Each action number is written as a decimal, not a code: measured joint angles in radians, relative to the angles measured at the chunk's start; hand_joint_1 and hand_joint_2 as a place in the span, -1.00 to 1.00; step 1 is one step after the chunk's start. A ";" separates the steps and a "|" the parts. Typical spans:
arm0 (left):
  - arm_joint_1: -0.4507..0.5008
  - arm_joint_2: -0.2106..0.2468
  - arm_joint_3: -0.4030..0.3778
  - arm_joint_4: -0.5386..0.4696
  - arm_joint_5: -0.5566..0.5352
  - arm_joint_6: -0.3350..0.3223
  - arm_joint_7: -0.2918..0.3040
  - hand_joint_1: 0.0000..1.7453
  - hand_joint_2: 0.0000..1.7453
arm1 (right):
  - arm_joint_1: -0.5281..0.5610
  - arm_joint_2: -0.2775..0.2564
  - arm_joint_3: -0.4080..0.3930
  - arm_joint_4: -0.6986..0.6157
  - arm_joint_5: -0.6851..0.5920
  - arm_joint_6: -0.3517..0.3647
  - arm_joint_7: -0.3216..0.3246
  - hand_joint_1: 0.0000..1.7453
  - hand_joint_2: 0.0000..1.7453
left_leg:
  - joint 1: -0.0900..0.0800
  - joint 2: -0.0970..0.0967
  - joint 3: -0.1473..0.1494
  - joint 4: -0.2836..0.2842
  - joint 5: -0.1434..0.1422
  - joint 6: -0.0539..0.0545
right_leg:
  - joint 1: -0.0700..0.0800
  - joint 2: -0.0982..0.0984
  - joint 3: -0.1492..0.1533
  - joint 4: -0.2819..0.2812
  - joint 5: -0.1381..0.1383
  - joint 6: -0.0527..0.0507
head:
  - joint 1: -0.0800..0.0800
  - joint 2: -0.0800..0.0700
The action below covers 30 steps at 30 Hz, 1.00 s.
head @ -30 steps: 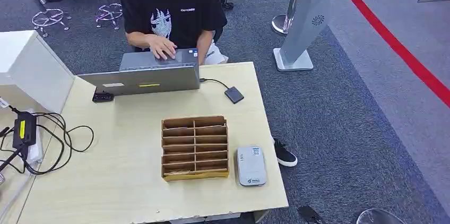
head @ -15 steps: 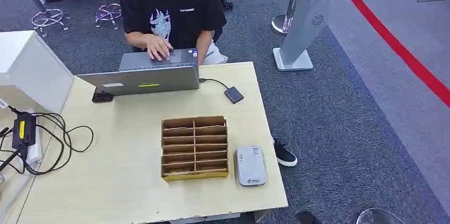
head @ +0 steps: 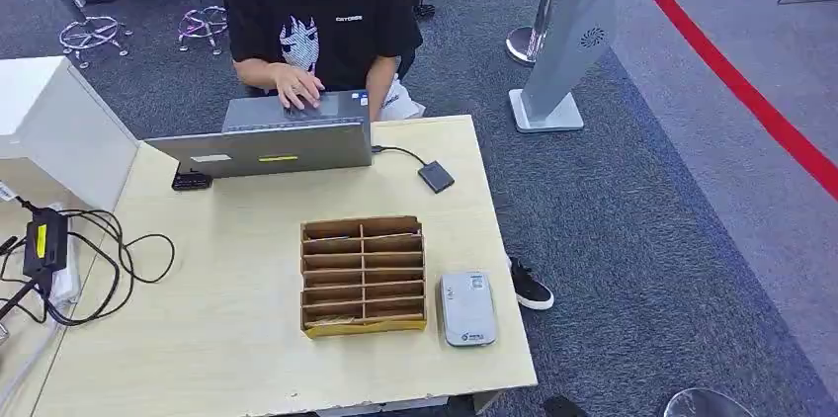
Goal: Pass the card to the sensor for recognition and then transmit it.
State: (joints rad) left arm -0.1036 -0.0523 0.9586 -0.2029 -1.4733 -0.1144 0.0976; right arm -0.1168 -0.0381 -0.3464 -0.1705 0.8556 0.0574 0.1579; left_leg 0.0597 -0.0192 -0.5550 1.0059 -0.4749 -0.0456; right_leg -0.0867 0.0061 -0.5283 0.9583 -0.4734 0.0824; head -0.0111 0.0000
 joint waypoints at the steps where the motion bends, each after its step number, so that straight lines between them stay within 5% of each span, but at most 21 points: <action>1: -0.003 0.003 0.000 0.000 0.002 -0.007 0.000 -1.00 1.00 | 0.001 0.001 0.000 0.000 0.005 -0.023 0.000 -1.00 1.00 | 0.000 0.000 0.000 0.000 0.000 0.000 | 0.000 0.000 0.000 0.000 0.000 0.000 | 0.001 0.000; 4: -0.004 0.010 0.000 0.000 -0.002 -0.079 -0.017 -1.00 1.00 | -0.003 0.000 0.000 -0.002 0.020 -0.106 0.004 -1.00 1.00 | 0.000 0.001 0.000 0.000 0.000 0.000 | 0.000 0.001 0.000 0.000 0.000 0.000 | 0.000 0.000; 7: 0.002 0.005 0.000 0.000 -0.016 -0.136 -0.024 -1.00 1.00 | -0.016 -0.005 0.000 -0.002 0.022 -0.083 0.008 -1.00 1.00 | 0.000 0.001 0.000 0.000 0.000 0.000 | 0.000 0.001 0.000 0.000 0.000 0.000 | 0.000 0.000; 12: 0.008 -0.009 -0.002 0.000 -0.022 -0.049 -0.013 -1.00 1.00 | -0.016 -0.004 -0.006 -0.002 0.015 -0.005 -0.012 -1.00 1.00 | 0.000 0.000 0.000 0.000 0.000 0.000 | 0.000 0.000 0.000 0.000 0.000 0.000 | 0.000 0.000; 15: 0.003 -0.001 -0.001 0.000 -0.007 -0.016 -0.003 -1.00 1.00 | -0.010 -0.002 -0.011 -0.002 0.015 -0.033 -0.026 -1.00 1.00 | 0.000 0.000 0.000 0.000 0.000 0.000 | 0.000 0.000 0.000 0.000 0.000 0.000 | 0.000 0.000; 18: 0.003 0.004 -0.001 0.000 -0.002 -0.058 -0.007 -1.00 1.00 | -0.015 -0.002 -0.019 -0.003 0.019 -0.112 -0.045 -1.00 1.00 | 0.000 0.000 0.000 0.000 0.000 0.000 | 0.000 0.001 0.000 0.000 0.000 0.000 | 0.001 0.000; 22: 0.009 0.000 -0.001 0.000 -0.011 -0.149 -0.013 -1.00 1.00 | -0.030 -0.003 -0.023 -0.004 0.033 -0.077 -0.044 -1.00 1.00 | 0.000 0.000 0.000 0.000 0.000 0.000 | 0.000 0.001 0.000 0.000 0.000 0.000 | 0.000 0.000; 25: 0.012 -0.007 -0.001 0.000 -0.020 -0.141 -0.010 -1.00 1.00 | -0.033 -0.003 -0.023 -0.004 0.035 -0.046 -0.040 -1.00 1.00 | 0.000 0.000 0.000 0.000 0.000 0.000 | 0.000 0.000 0.000 0.000 0.000 0.000 | 0.000 0.000; 30: 0.008 -0.004 -0.002 0.000 -0.008 -0.009 0.006 -1.00 1.00 | -0.018 -0.002 -0.027 -0.004 0.041 -0.048 -0.009 -1.00 1.00 | 0.000 0.000 0.000 0.000 0.000 0.000 | 0.000 0.000 0.000 0.000 0.000 0.000 | 0.000 0.000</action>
State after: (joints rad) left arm -0.0958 -0.0564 0.9571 -0.2029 -1.4816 -0.1232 0.1034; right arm -0.1345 -0.0397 -0.3738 -0.1743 0.8965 0.0091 0.1492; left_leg 0.0598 -0.0192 -0.5547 1.0058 -0.4749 -0.0457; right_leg -0.0866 0.0063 -0.5288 0.9587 -0.4735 0.0822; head -0.0107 0.0000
